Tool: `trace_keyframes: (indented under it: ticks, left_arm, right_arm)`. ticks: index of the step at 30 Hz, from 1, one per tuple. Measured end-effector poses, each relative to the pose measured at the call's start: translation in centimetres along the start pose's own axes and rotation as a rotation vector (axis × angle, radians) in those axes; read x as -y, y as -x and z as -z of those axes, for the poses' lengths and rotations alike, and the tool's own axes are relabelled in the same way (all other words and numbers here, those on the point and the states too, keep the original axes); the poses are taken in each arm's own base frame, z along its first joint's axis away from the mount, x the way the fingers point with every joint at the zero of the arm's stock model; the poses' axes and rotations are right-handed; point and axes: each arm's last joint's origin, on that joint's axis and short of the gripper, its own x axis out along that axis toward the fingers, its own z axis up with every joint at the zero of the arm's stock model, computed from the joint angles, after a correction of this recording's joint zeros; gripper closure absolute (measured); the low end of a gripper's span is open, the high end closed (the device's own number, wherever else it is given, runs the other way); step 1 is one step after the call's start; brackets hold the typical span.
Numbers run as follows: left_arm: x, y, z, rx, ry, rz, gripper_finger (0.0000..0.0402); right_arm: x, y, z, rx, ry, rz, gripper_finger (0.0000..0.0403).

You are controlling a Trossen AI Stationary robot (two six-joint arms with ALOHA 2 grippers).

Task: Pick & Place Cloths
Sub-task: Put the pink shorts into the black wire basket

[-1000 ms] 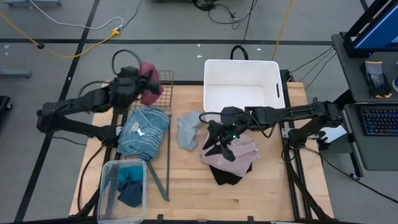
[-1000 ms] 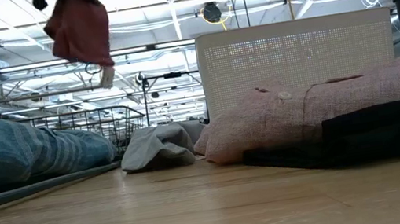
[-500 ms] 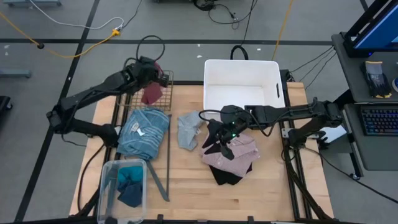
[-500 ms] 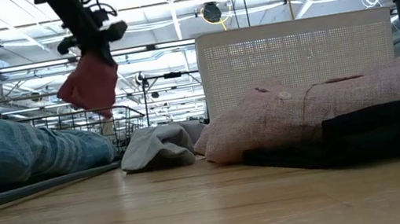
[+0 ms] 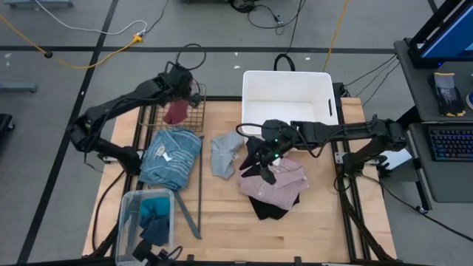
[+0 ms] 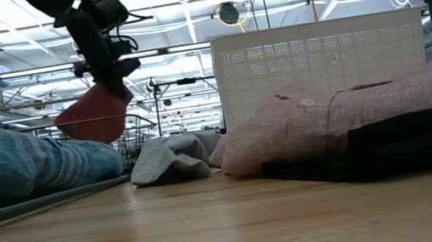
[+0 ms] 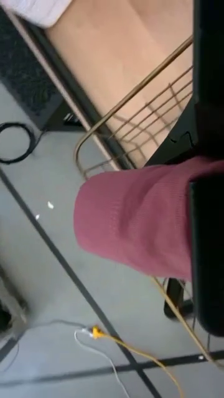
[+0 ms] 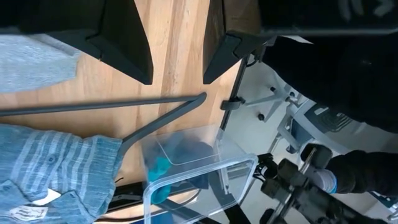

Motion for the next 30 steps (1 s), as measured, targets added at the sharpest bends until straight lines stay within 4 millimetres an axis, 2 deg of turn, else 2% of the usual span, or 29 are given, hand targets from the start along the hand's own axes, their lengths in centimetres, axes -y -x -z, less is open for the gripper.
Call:
trace_keyframes:
  ticks: [6,13,23,30]
  left_arm:
    - [0.5,-1.0,0.2,-0.041,0.005,0.087,0.0401]
    - [-0.3,-2.4,0.8,-0.24,0.061,0.133,0.0401]
    - [-0.3,-2.7,-1.4,-0.386,0.098,0.228,0.0401]
    - [0.5,-5.2,-0.4,-0.552,0.155,0.252,0.0401]
  right_arm:
    - [0.2,0.1,-0.1,0.003,-0.003,0.005,0.0271]
    - [0.2,0.1,-0.1,0.003,-0.003,0.005,0.0271]
    - [0.2,0.1,-0.1,0.003,-0.002,0.005,0.0271]
    - [0.2,0.1,0.0,0.002,-0.003,0.005,0.0271]
